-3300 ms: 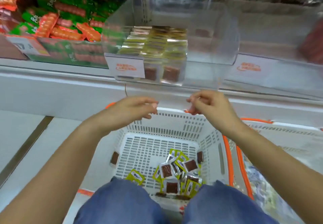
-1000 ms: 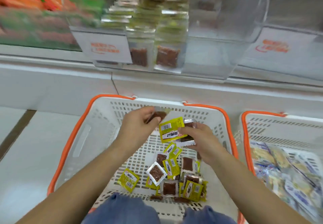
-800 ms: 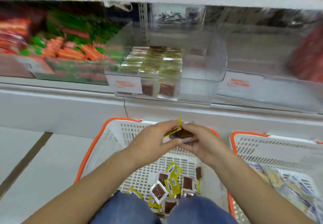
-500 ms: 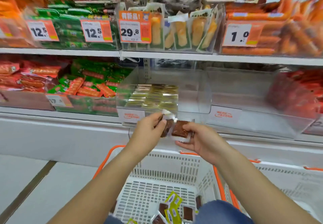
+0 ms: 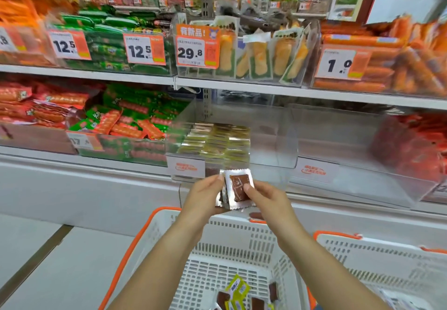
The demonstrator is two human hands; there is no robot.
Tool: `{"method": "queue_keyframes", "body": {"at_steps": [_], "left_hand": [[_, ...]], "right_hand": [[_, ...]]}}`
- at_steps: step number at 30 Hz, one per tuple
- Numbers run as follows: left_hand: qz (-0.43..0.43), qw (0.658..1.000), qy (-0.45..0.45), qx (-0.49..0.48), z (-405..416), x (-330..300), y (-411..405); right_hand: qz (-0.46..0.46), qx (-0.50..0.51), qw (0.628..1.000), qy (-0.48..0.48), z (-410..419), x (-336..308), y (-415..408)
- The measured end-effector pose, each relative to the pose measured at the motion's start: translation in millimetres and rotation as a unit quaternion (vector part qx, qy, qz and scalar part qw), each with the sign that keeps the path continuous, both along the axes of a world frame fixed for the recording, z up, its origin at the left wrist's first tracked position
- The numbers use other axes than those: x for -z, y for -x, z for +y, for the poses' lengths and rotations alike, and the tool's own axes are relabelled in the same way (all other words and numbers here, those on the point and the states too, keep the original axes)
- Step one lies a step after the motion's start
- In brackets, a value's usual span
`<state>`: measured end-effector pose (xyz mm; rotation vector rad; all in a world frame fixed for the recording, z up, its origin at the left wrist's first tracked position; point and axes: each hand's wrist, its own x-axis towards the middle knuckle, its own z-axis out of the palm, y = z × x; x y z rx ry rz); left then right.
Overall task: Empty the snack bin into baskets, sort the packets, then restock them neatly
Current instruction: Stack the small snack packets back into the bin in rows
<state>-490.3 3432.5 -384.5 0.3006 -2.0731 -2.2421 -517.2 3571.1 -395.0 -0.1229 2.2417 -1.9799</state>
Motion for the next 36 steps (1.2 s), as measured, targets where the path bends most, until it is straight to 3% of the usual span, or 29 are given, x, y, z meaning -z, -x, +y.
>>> {"method": "queue_keyframes", "body": {"at_steps": [3, 6, 8, 10, 13, 16, 20, 22, 26, 32, 36], "left_hand": [[0.019, 1.0, 0.001, 0.014, 8, 4, 6], [0.043, 0.997, 0.067, 0.016, 12, 12, 18], [0.059, 0.988, 0.143, 0.004, 11, 14, 28], [0.091, 0.955, 0.28, -0.027, 4, 15, 39], [0.088, 0.869, 0.481, -0.081, -15, 20, 53], [0.017, 0.823, 0.563, -0.071, -31, 24, 63], [-0.003, 0.814, 0.578, -0.058, -33, 23, 70], [-0.001, 0.819, 0.57, -0.063, -33, 22, 72], [0.005, 0.824, 0.562, -0.065, -38, 23, 74], [0.011, 0.825, 0.562, -0.052, -42, 22, 74], [0.007, 0.826, 0.561, -0.053, -41, 21, 74]], "right_hand": [[-0.037, -0.015, 0.998, 0.047, -3, 2, 3], [-0.047, -0.006, 0.995, 0.092, -4, 7, 8], [-0.076, -0.008, 0.988, 0.132, -4, 3, 14], [-0.065, 0.002, 0.986, 0.153, 0, -7, 27], [0.05, 0.051, 0.994, 0.078, 11, -32, 65], [0.163, 0.045, 0.981, -0.096, 16, -55, 108], [0.162, -0.098, 0.903, -0.385, -4, -56, 150], [0.119, -0.171, 0.864, -0.457, -16, -49, 162], [0.008, -0.22, 0.876, -0.429, -30, -46, 176], [-0.008, -0.251, 0.886, -0.39, -24, -66, 190], [-0.004, -0.267, 0.867, -0.42, -25, -54, 191]]}}
